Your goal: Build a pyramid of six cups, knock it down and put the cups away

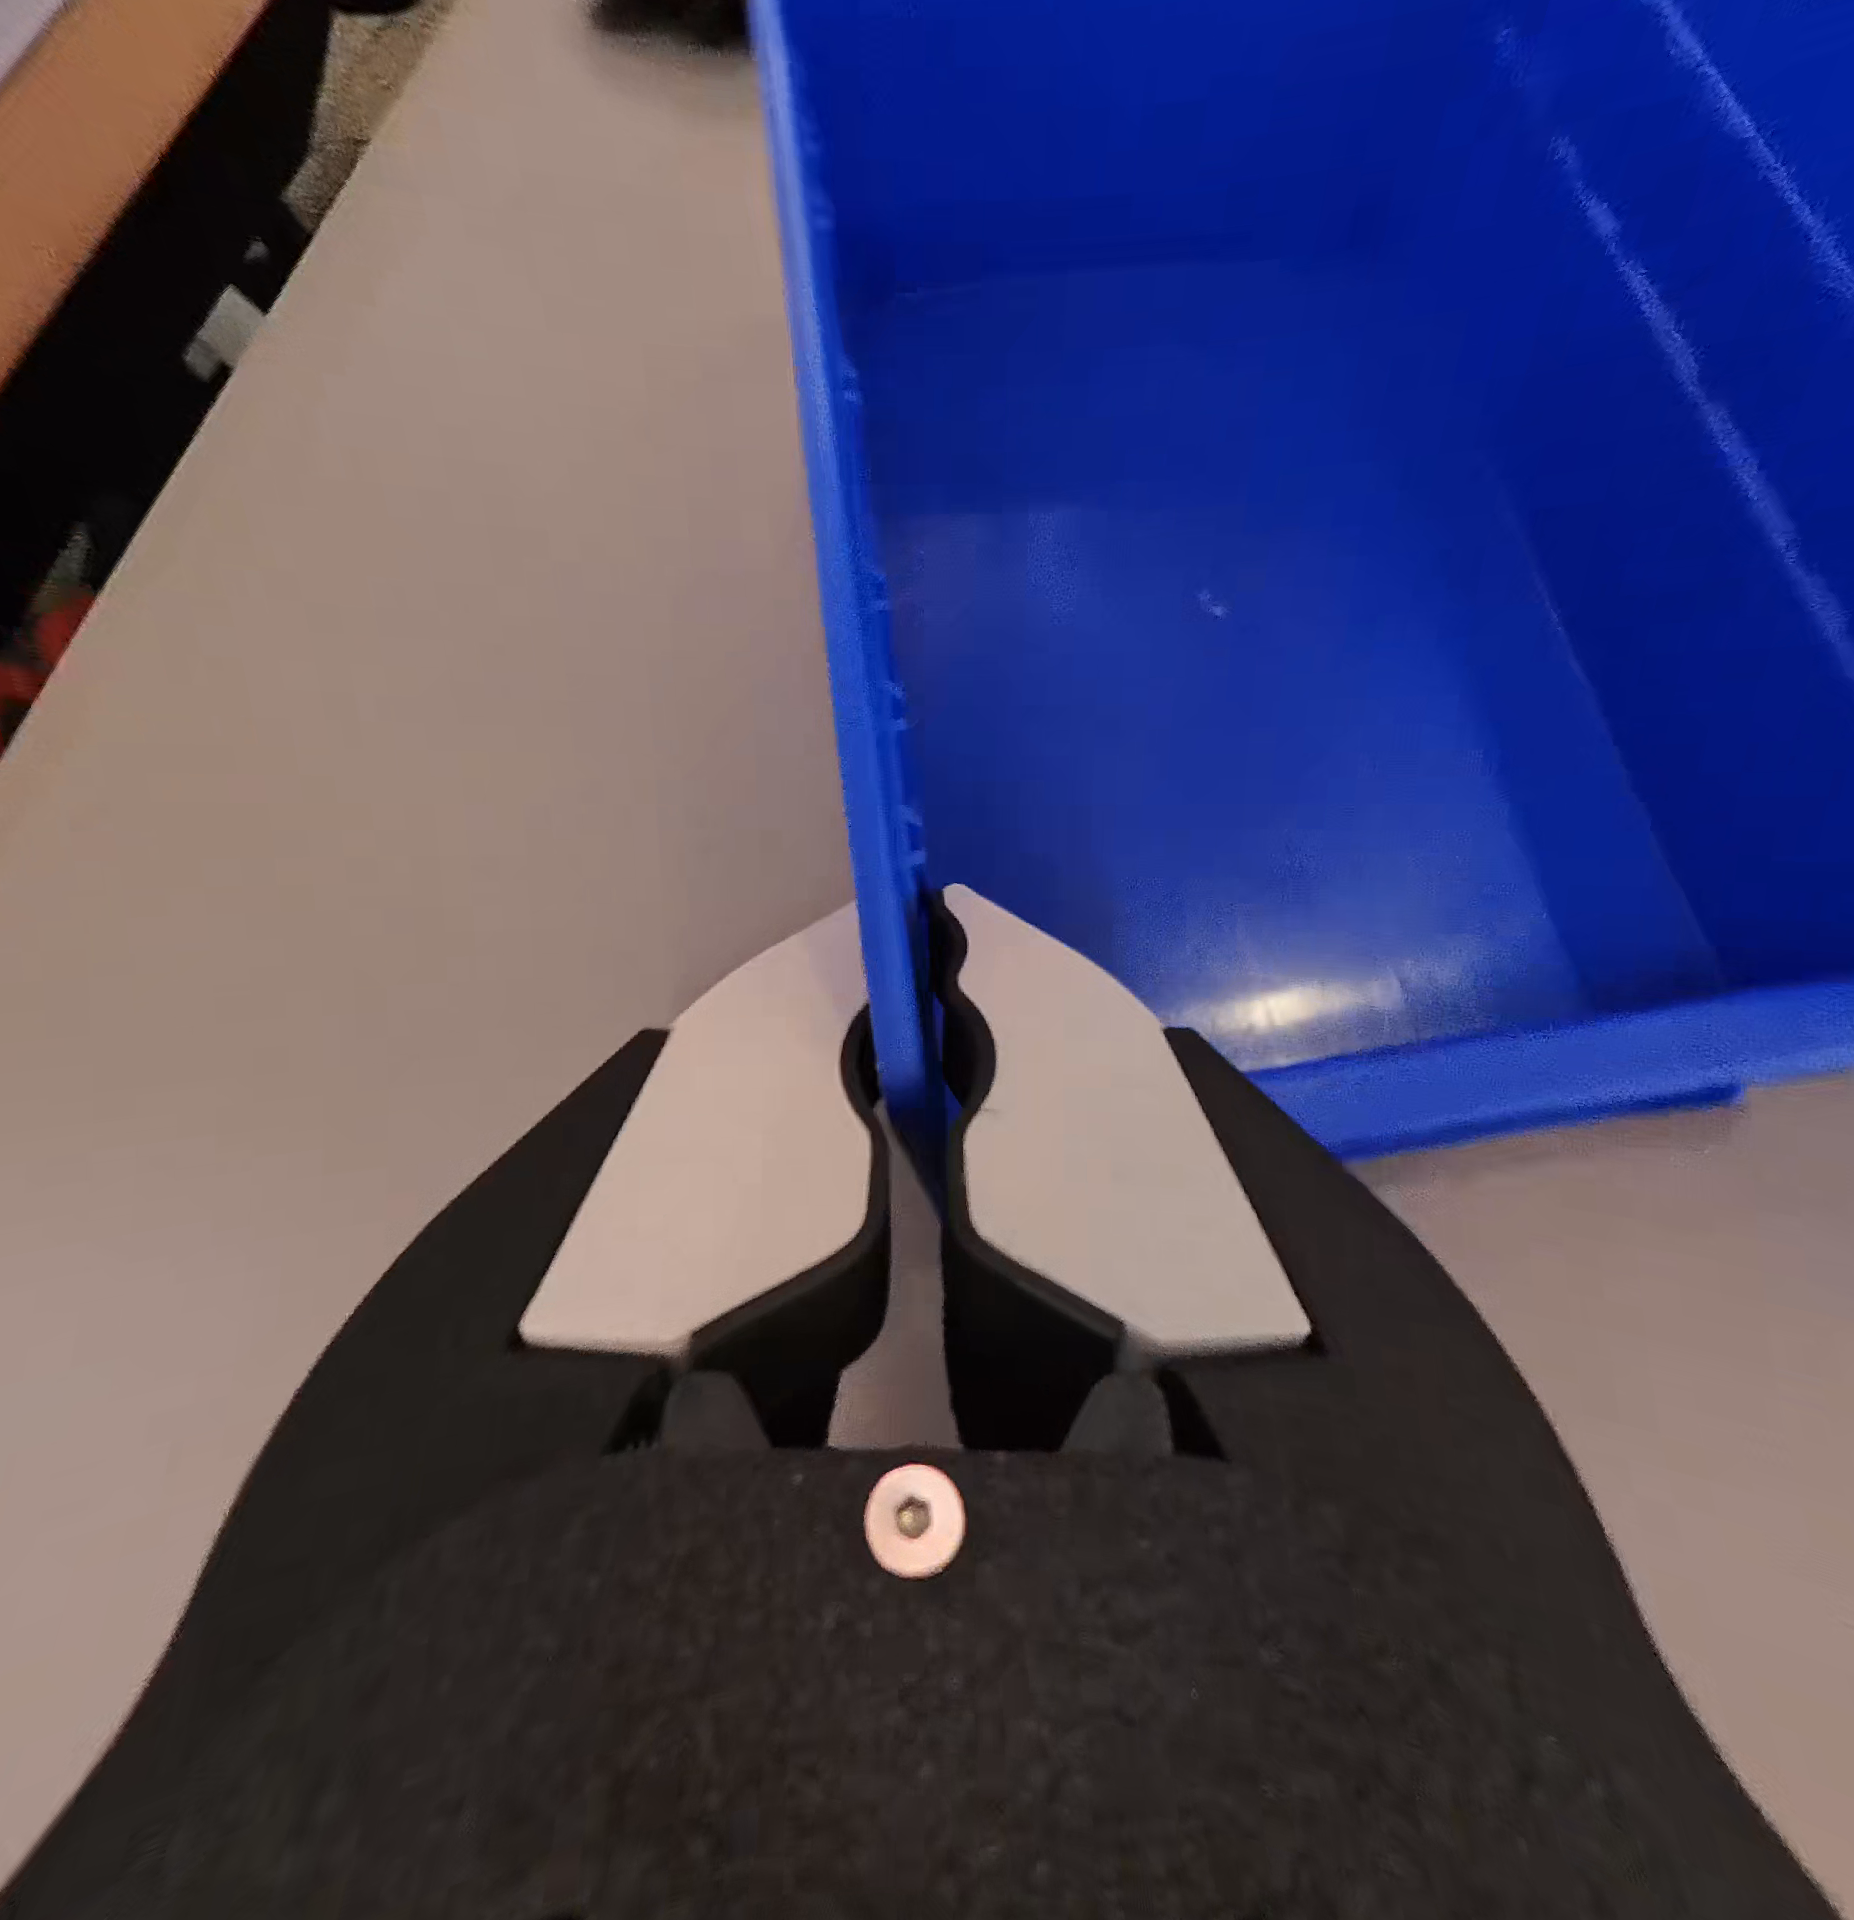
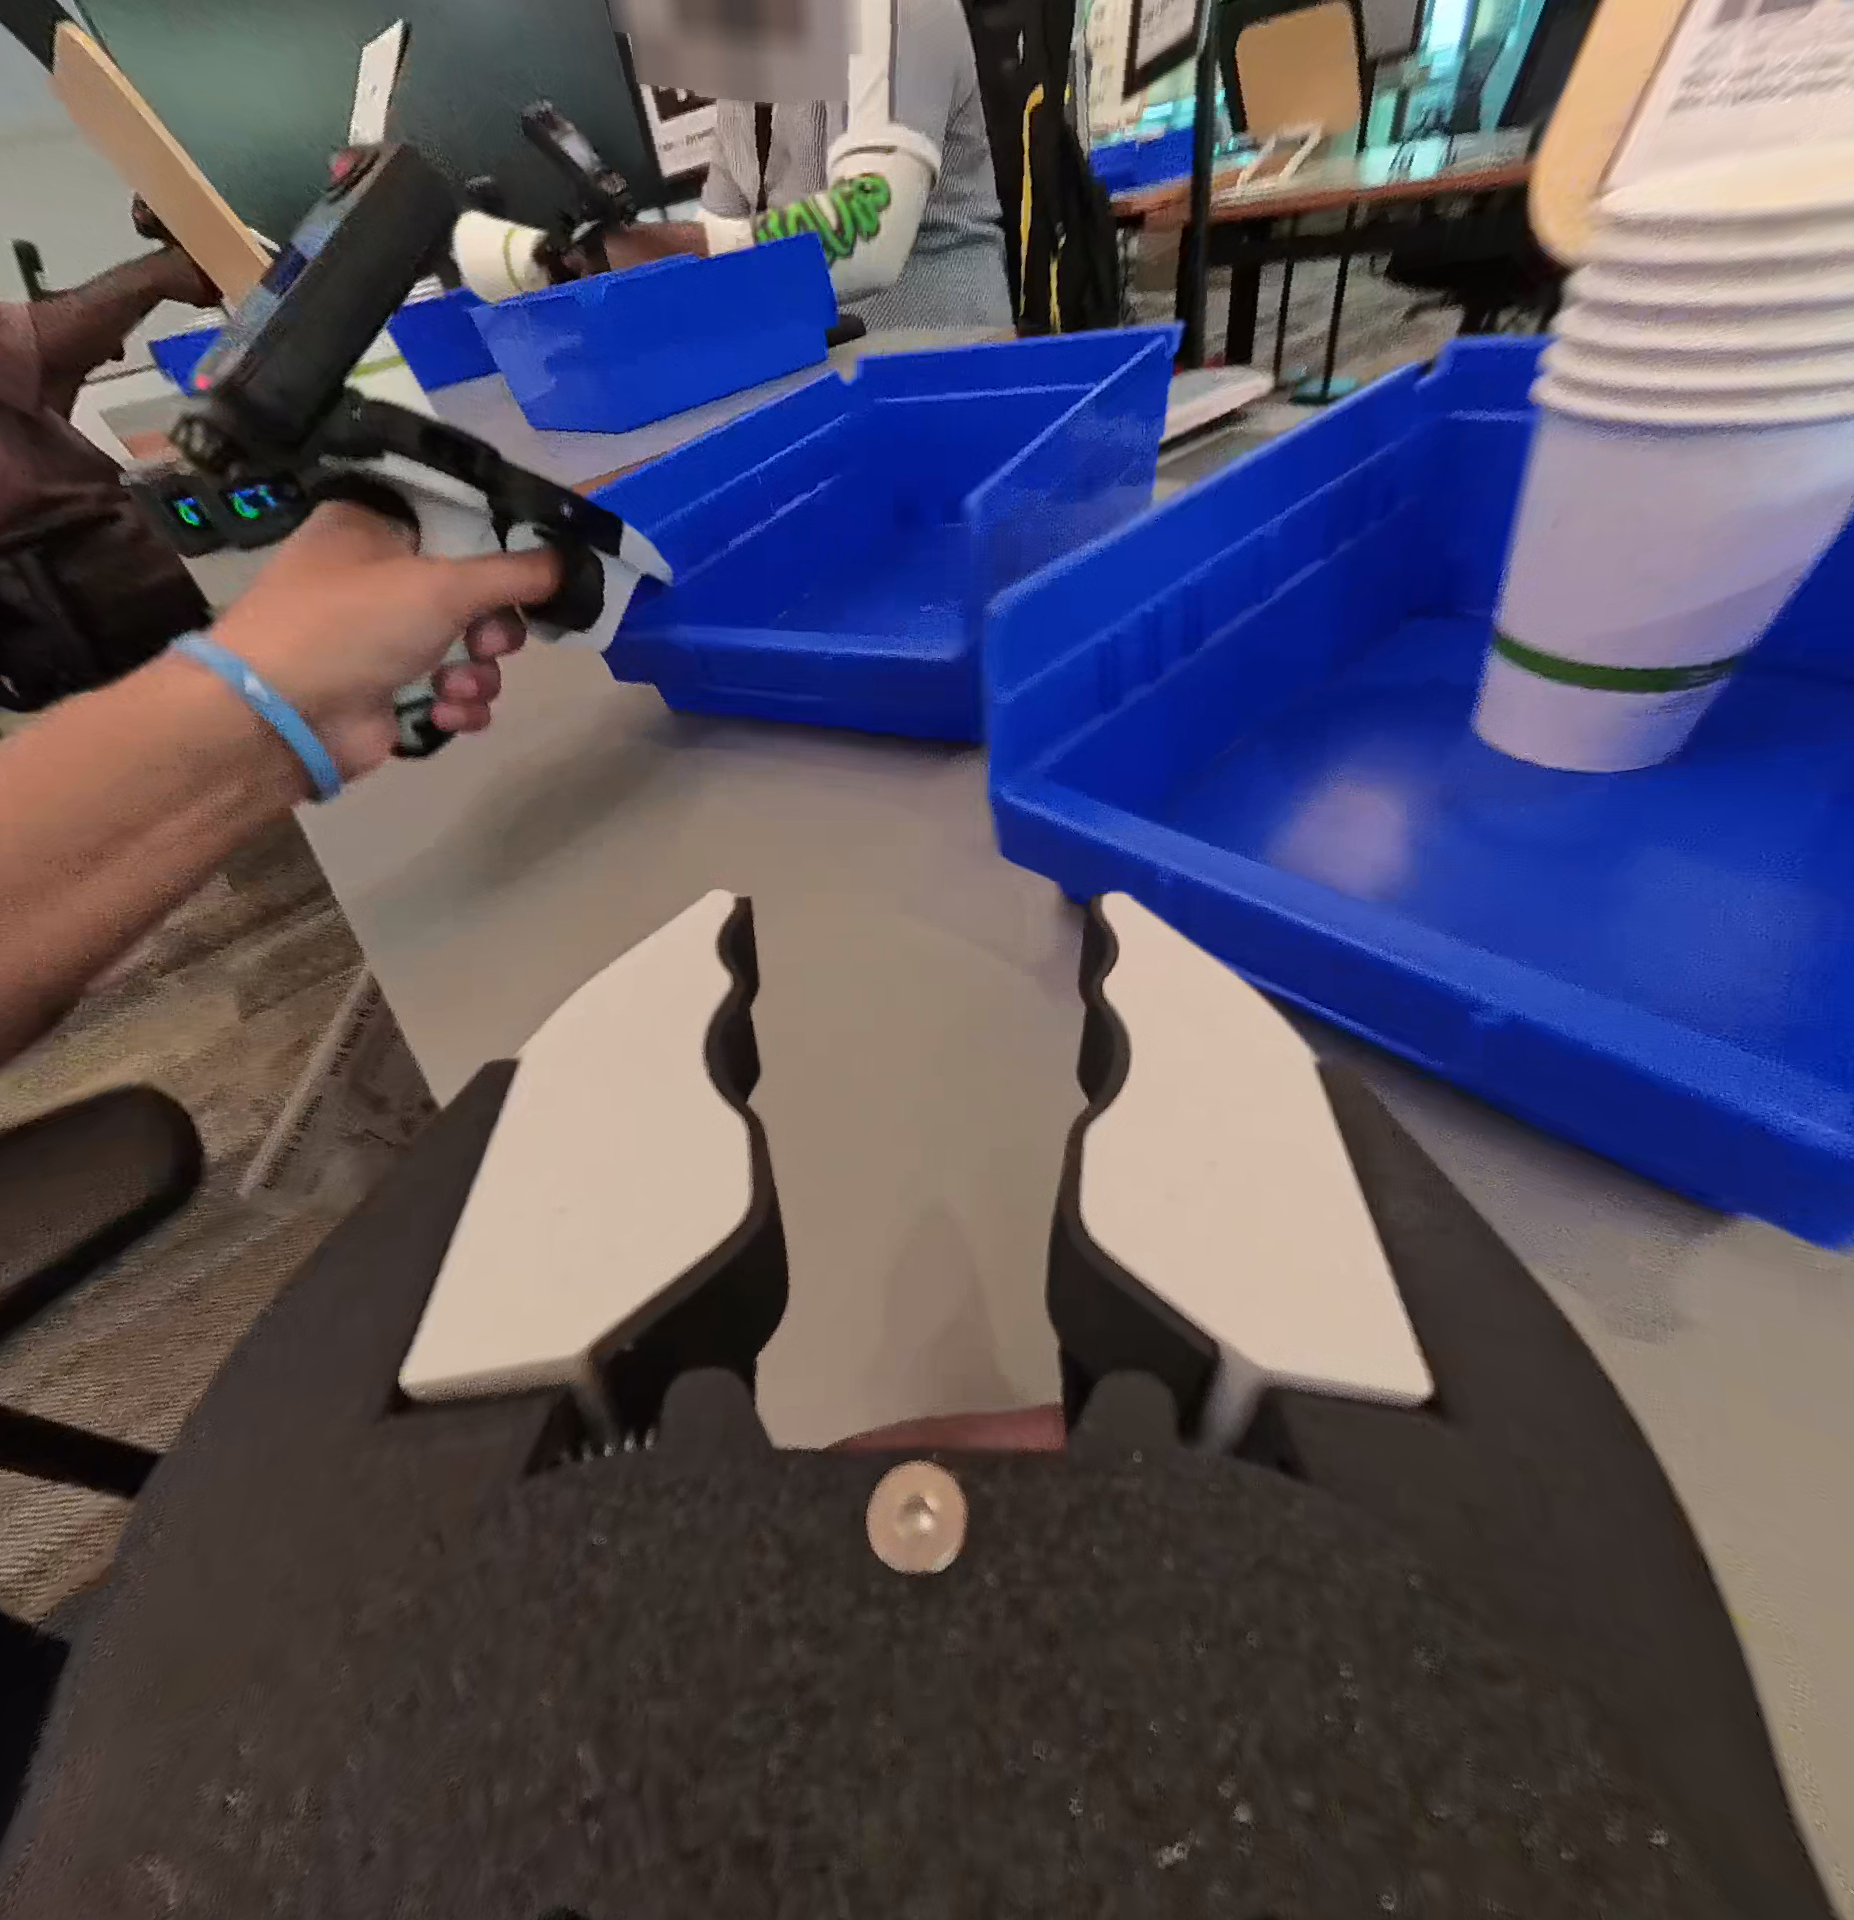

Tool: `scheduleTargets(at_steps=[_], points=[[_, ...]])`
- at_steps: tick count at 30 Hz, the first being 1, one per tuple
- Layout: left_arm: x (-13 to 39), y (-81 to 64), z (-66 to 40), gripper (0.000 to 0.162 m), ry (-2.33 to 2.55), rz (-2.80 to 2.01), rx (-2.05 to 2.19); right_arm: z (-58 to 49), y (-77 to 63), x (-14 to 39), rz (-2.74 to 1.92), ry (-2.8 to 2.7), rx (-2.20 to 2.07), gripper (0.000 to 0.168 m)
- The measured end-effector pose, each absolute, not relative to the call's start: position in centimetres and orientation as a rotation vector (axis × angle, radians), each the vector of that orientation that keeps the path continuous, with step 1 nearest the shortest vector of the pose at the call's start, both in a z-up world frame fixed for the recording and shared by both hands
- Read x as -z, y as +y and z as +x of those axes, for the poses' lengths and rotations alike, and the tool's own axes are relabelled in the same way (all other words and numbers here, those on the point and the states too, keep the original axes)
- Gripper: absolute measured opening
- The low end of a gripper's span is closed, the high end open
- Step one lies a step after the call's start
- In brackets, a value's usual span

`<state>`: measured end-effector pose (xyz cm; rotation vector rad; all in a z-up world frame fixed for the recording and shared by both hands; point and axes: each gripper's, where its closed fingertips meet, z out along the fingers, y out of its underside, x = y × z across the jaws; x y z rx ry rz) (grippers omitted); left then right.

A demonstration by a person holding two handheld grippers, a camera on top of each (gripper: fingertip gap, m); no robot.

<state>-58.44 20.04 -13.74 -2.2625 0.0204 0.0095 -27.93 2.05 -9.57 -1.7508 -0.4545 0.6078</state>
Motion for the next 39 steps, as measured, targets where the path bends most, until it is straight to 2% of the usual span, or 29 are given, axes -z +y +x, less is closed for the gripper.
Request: scheduleTargets(at_steps=[5, 9, 12, 15, 17, 18, 21, 23, 27, 32, 36, 39], points=[[13.7, 15.4, -58.8, 0.005, 0.006, -2.253, -0.109, -36.4, 5.8, 10.7, -1.913, -0.515, -0.521, 0.073], [13.7, 12.0, -59.5, 0.004, -0.015, -2.245, -0.071, -40.2, 10.6, 12.3, -2.011, -0.479, -0.334, 0.073], [13.7, 9.6, -59.9, 0.003, -0.022, -2.236, -0.023, -41.2, 12.2, 13.4, -2.083, -0.4, -0.316, 0.06], [13.6, 8.0, -60.1, 0.003, -0.025, -2.213, -0.001, -43.1, 11.6, 14.0, -2.107, -0.446, -0.406, 0.032], [13.5, 7.4, -60.3, 0.003, -0.044, -2.201, -0.019, -42.9, 11.7, 13.7, -2.096, -0.439, -0.345, 0.021], [13.5, 7.2, -60.4, 0.003, -0.044, -2.199, -0.046, -42.3, 11.8, 13.4, -2.093, -0.416, -0.289, 0.005], [11.9, 6.5, -60.0, 0.004, -0.022, -2.139, -0.047, -41.7, 11.6, 11.6, -2.048, -0.414, -0.265, 0.002], [8.9, 6.1, -59.2, 0.004, 0.009, -2.051, -0.067, -40.8, 11.1, 8.4, -1.951, -0.401, -0.245, 0.002], [0.2, 6.2, -54.7, 0.004, 0.076, -1.816, -0.07, -35.4, 9.6, -1.5, -1.695, -0.328, -0.156, 0.002], [-8.3, 7.4, -41.6, 0.004, 0.221, -1.592, 0.076, -21.5, 6.6, -10.7, -1.512, -0.156, 0.056, 0.002], [-9.9, 8.1, -27.6, 0.005, 0.383, -1.551, 0.212, -7.8, 4.3, -12.3, -1.54, -0.033, 0.21, 0.002], [-7.0, 8.6, -17.1, 0.005, 0.47, -1.615, 0.325, 2.1, 3.1, -9.5, -1.654, 0.04, 0.302, 0.002]])
